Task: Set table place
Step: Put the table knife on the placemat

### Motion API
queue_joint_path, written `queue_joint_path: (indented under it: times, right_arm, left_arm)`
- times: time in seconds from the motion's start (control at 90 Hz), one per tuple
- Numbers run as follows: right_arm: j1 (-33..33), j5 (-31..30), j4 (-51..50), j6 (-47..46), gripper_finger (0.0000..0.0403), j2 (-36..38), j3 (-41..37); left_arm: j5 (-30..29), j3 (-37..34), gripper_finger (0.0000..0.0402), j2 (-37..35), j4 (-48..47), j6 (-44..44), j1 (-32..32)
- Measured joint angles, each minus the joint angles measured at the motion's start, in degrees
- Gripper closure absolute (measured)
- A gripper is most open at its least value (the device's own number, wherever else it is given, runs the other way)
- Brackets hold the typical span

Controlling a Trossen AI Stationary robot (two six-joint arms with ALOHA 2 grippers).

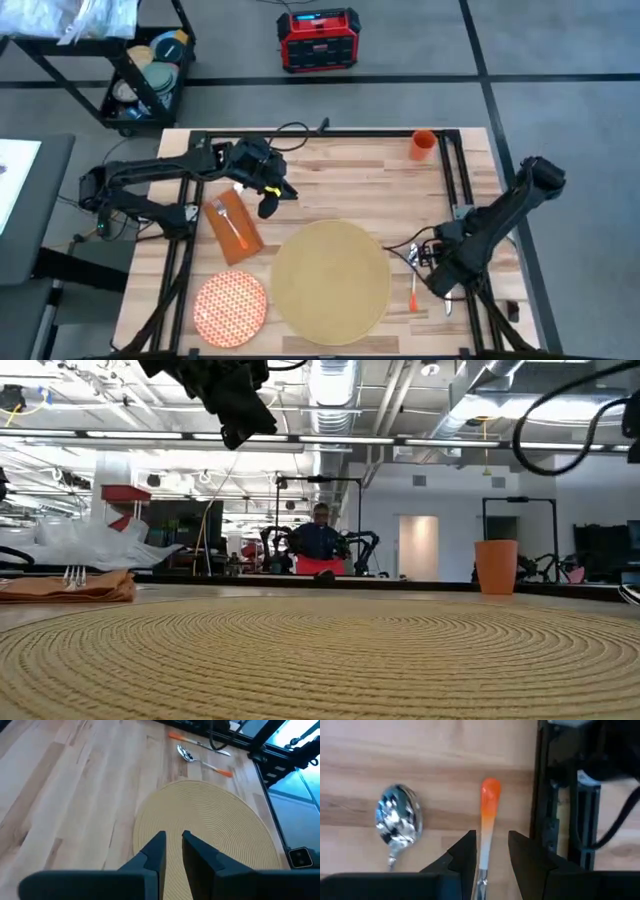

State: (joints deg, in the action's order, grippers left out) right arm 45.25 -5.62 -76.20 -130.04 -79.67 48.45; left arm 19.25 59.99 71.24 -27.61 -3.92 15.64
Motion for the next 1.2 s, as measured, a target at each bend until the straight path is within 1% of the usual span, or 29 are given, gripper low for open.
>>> queue_joint_path:
  times: [0.156, 0.344, 0.411, 0.478, 0.589, 0.733, 0.811, 0.9, 1.044, 1.2]
  right_arm:
    - [-1.1, 1.3, 4.6, -0.5, 0.0301, -0.1, -1.2]
    - [-3.6, 3.3, 18.0, -1.1, 0.0301, 1.7, -9.7]
    - [-4.7, 3.8, 20.7, -1.2, 0.0301, 3.0, -12.0]
    - [-5.5, 4.0, 20.8, -1.3, 0.0301, 4.2, -13.5]
    - [-6.1, 4.4, 17.5, -1.4, 0.0301, 6.8, -13.9]
    - [-5.0, 5.9, 14.2, -1.5, 0.0301, 9.5, -13.9]
    - [-4.2, 6.8, 14.5, -1.6, 0.0301, 9.3, -13.9]
    - [-2.9, 8.6, 16.2, -1.6, 0.0301, 8.0, -15.5]
    - [-2.7, 9.9, 26.5, -1.7, 0.0301, 8.0, -20.0]
    - [-4.0, 10.1, 27.8, -1.5, 0.0301, 7.7, -21.4]
  left_arm:
    - [0.0, 0.0, 0.0359, 0.0, 0.0, -0.9, -0.2]
    - [0.0, 0.0, 0.0359, 0.0, 0.0, 0.5, -0.2]
    - [0.0, 0.0, 0.0359, 0.0, 0.0, 0.9, -0.2]
    - [0.0, 0.0, 0.0359, 0.0, -0.1, 1.0, -0.2]
    - [0.0, 0.0, 0.0359, 0.0, -0.1, 1.1, -0.2]
    - [0.0, 0.0, 0.0359, 0.0, 0.0, 1.2, -0.2]
    - [0.0, 0.0, 0.0359, 0.0, 0.0, 1.7, -0.2]
    - [0.0, 0.0, 0.0359, 0.0, 0.0, 2.1, -0.2]
    - [0.0, 0.0, 0.0359, 0.0, 0.0, 2.2, -0.2]
    - [0.0, 0.0, 0.0359, 0.0, 0.1, 2.2, -0.2]
